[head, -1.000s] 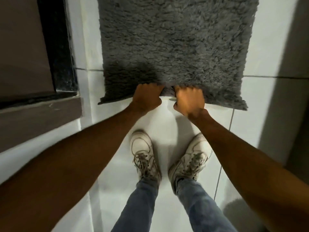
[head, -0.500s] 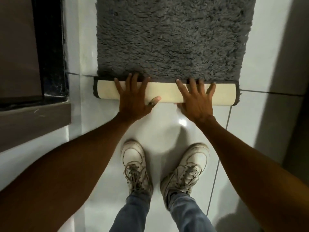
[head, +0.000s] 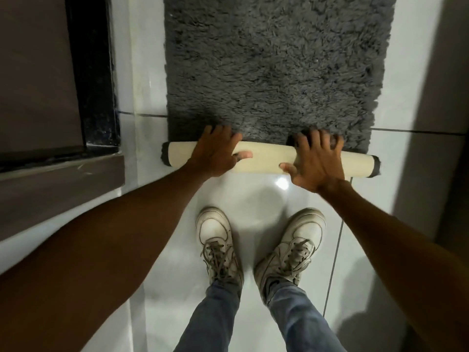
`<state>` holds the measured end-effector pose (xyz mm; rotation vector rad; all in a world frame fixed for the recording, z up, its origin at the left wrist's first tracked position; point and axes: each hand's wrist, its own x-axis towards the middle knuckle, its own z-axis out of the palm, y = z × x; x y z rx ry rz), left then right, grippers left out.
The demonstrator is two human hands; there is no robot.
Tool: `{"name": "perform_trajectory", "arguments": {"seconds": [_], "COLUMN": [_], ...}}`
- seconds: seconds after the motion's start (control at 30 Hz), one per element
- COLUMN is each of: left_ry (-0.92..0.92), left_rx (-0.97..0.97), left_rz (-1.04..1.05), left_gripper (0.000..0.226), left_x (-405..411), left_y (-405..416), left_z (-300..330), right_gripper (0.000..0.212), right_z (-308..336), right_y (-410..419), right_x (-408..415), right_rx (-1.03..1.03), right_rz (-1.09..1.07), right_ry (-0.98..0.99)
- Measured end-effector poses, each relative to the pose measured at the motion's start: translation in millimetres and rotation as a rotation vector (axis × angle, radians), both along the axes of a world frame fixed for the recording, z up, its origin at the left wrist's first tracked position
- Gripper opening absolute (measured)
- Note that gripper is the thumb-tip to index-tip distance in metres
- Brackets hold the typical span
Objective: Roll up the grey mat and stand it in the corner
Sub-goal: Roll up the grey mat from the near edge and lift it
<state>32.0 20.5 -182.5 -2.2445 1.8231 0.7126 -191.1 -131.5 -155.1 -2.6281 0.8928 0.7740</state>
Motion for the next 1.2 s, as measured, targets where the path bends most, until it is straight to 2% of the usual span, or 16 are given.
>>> {"name": "perform_trajectory", "arguments": {"seconds": [0.07, 0.13, 0.23, 0.3, 0.33, 0.43, 0.5, 0.63, 0.83, 0.97, 1.03, 1.1, 1.13, 1.2], "left_ry": [-0.156, -0.243, -0.212, -0.159, -0.134, -0.091, -0.068, -0.092, -0.214, -0.181, -0.122, 0.016, 0.123, 0.262], "left_rx": [-0.061, -0.176, -0.301, -0.363, -0.356, -0.216, -0.186, -0.161, -0.239, -0.238, -0.237, -0.233, -0.181, 0.012], "left_rz": [0.067, 0.172, 0.313, 0.320, 0.295, 0.182, 0.150, 0.139, 0.118, -0.012, -0.134, -0.205, -0.189, -0.164], "left_gripper": [0.052, 0.040, 0.037, 0.035, 0.040, 0.078, 0.096, 0.110, 0.070, 0.073, 0.069, 0.063, 0.064, 0.064], "left_x": [-10.3, -23.7, -48.6, -65.5, -70.9, -73.9, -68.9, -50.5, -34.8, -29.6, -25.5, -26.4, -29.1, -36.8], "left_y": [-6.6, -13.5, -12.6, -0.1, 8.3, 26.7, 22.4, 2.3, -13.1, -8.1, -6.4, -9.4, -11.2, -11.1], "left_z": [0.4, 3.5, 4.9, 2.3, -1.4, -12.0, -17.3, -21.4, -6.6, 7.8, 10.9, 11.9, 10.8, 4.4], "right_gripper": [0.070, 0.078, 0.091, 0.095, 0.096, 0.100, 0.104, 0.100, 0.068, 0.060, 0.064, 0.066, 0.069, 0.077], "right_z": [2.0, -1.8, -12.3, -18.1, -19.7, -23.1, -23.8, -23.9, -5.5, 6.6, 6.5, 7.5, 5.9, 1.8], "right_y": [31.1, 58.4, 73.8, 70.8, 65.3, 46.8, 37.2, 17.6, 4.1, -5.7, -16.3, -22.5, -21.4, -13.4], "right_x": [-1.9, -3.7, -3.3, 0.4, 3.6, 12.4, 15.7, 30.8, 50.9, 47.5, 48.6, 52.2, 50.8, 40.1], "right_rx": [-0.050, -0.011, -0.045, -0.064, -0.063, -0.050, -0.058, -0.055, -0.059, 0.108, 0.305, 0.559, 0.624, 0.567], "right_rz": [-0.016, 0.044, 0.059, 0.066, 0.059, 0.060, 0.093, 0.079, -0.013, 0.003, 0.015, 0.015, 0.019, 0.003], "right_ry": [-0.141, -0.134, -0.065, -0.064, -0.080, -0.099, -0.093, -0.079, -0.135, -0.032, 0.068, 0.245, 0.350, 0.459]}}
